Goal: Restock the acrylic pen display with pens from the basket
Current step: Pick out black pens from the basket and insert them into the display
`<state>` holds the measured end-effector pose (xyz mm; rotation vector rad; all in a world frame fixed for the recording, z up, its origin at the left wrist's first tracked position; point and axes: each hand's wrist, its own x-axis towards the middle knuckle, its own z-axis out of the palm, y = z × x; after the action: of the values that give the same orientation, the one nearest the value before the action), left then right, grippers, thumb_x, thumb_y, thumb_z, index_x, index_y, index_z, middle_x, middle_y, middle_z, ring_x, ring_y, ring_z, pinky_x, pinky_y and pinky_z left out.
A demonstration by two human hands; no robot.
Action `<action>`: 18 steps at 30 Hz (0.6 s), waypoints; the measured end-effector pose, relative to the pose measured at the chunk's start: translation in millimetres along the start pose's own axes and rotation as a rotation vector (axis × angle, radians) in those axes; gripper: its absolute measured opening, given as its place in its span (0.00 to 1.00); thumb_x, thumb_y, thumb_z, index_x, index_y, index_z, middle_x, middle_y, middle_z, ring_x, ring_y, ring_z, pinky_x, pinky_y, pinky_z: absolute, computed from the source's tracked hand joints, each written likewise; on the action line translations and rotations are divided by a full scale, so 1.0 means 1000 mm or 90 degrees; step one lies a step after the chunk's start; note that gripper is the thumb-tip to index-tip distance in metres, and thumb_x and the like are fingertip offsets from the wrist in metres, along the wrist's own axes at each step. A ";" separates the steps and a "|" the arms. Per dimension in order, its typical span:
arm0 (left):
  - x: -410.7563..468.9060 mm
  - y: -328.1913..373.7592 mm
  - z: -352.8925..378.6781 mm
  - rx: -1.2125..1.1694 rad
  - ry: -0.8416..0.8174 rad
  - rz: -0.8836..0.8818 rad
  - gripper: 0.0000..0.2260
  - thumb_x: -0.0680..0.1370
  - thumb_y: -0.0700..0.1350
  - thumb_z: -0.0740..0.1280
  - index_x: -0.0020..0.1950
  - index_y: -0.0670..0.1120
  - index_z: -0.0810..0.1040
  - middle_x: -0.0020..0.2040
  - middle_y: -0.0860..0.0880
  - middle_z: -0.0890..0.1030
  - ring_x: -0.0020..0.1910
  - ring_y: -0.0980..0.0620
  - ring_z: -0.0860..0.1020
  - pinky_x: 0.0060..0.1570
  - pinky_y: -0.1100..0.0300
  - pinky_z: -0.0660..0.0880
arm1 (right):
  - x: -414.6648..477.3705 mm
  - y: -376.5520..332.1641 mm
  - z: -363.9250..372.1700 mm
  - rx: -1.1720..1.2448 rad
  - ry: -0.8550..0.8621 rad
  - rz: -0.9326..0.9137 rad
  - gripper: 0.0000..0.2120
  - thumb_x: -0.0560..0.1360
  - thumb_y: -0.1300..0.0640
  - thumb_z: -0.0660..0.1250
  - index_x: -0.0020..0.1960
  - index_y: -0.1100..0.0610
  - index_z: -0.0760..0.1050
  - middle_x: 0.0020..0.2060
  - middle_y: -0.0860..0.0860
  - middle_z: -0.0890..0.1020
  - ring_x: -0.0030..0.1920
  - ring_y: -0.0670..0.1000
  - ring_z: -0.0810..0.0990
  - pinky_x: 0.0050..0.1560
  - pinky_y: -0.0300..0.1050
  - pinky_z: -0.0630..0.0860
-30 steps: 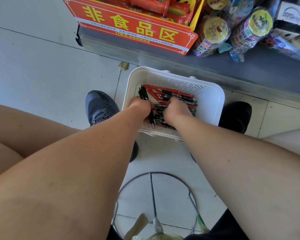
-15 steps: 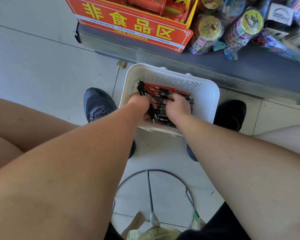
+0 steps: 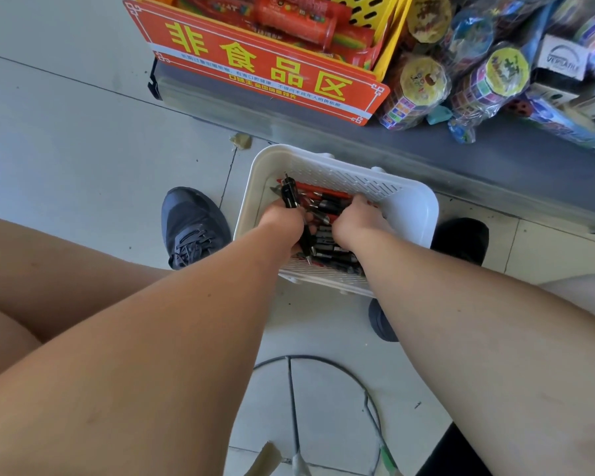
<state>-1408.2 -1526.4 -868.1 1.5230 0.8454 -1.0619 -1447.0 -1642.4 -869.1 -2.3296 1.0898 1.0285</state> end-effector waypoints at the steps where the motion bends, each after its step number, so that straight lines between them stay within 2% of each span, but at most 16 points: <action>1: 0.000 -0.001 -0.001 -0.003 -0.001 -0.001 0.07 0.82 0.37 0.60 0.55 0.44 0.77 0.43 0.46 0.81 0.43 0.46 0.80 0.53 0.46 0.81 | 0.003 0.000 0.000 -0.008 0.012 0.009 0.29 0.80 0.60 0.55 0.79 0.54 0.52 0.65 0.58 0.74 0.61 0.61 0.76 0.48 0.52 0.70; 5: 0.000 0.001 -0.004 0.007 -0.007 -0.001 0.07 0.82 0.38 0.60 0.52 0.44 0.77 0.44 0.46 0.80 0.44 0.46 0.80 0.54 0.45 0.81 | 0.010 0.000 0.005 -0.010 0.002 0.018 0.22 0.83 0.58 0.52 0.76 0.54 0.59 0.67 0.55 0.74 0.64 0.58 0.75 0.49 0.45 0.66; 9: 0.001 0.002 -0.006 -0.004 -0.003 0.006 0.07 0.83 0.39 0.59 0.51 0.47 0.76 0.43 0.48 0.81 0.44 0.48 0.81 0.57 0.45 0.80 | 0.007 0.003 0.011 -0.068 0.018 -0.007 0.17 0.82 0.50 0.54 0.69 0.53 0.68 0.61 0.54 0.77 0.53 0.58 0.75 0.50 0.48 0.69; 12: 0.000 0.003 -0.006 -0.008 0.000 0.010 0.08 0.83 0.39 0.59 0.48 0.47 0.76 0.40 0.49 0.80 0.42 0.48 0.80 0.58 0.46 0.79 | 0.005 -0.001 0.005 -0.083 -0.017 -0.024 0.17 0.80 0.55 0.59 0.67 0.55 0.69 0.60 0.56 0.78 0.54 0.59 0.77 0.50 0.50 0.72; 15: -0.007 0.006 -0.008 0.005 0.004 0.018 0.07 0.83 0.39 0.59 0.49 0.46 0.75 0.40 0.48 0.80 0.42 0.47 0.79 0.58 0.48 0.79 | 0.000 -0.001 -0.004 -0.105 -0.001 -0.079 0.14 0.77 0.54 0.64 0.60 0.57 0.74 0.54 0.57 0.80 0.54 0.61 0.80 0.48 0.51 0.74; 18: -0.017 0.009 -0.013 0.003 0.027 0.035 0.09 0.83 0.38 0.59 0.44 0.46 0.74 0.39 0.48 0.79 0.41 0.48 0.80 0.53 0.52 0.80 | -0.009 0.000 -0.005 -0.074 0.005 -0.081 0.09 0.76 0.50 0.64 0.52 0.53 0.76 0.45 0.53 0.79 0.46 0.59 0.79 0.50 0.51 0.78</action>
<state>-1403.2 -1515.0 -848.5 1.5696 0.8264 -0.9948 -1448.5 -1640.2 -859.3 -2.4613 0.8926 1.0615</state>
